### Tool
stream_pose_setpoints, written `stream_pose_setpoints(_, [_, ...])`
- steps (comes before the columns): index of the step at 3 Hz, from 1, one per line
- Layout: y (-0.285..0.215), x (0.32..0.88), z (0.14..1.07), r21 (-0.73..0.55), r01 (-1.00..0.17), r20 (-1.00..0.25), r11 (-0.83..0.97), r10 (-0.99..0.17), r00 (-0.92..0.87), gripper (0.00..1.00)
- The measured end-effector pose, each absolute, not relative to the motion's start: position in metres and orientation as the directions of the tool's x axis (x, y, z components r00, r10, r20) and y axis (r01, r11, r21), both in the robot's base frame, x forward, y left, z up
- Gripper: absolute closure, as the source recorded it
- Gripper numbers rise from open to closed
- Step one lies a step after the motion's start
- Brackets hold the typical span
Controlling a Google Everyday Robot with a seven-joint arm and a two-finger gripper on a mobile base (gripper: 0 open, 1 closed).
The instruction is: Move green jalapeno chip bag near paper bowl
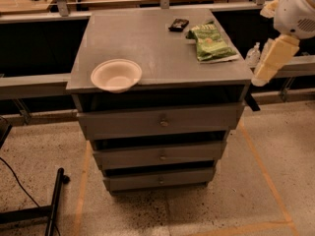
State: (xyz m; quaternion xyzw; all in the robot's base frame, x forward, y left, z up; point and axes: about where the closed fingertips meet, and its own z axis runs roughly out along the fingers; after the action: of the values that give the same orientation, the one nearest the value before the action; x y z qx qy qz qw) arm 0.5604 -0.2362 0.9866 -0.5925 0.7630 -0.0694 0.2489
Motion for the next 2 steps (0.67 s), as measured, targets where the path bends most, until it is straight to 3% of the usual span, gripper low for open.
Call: stream_pose_setpoints(2, [-0.275, 0.704, 0.965, -0.476, -0.729, -0.462, 0.492, -0.845, -0.268, 0.00])
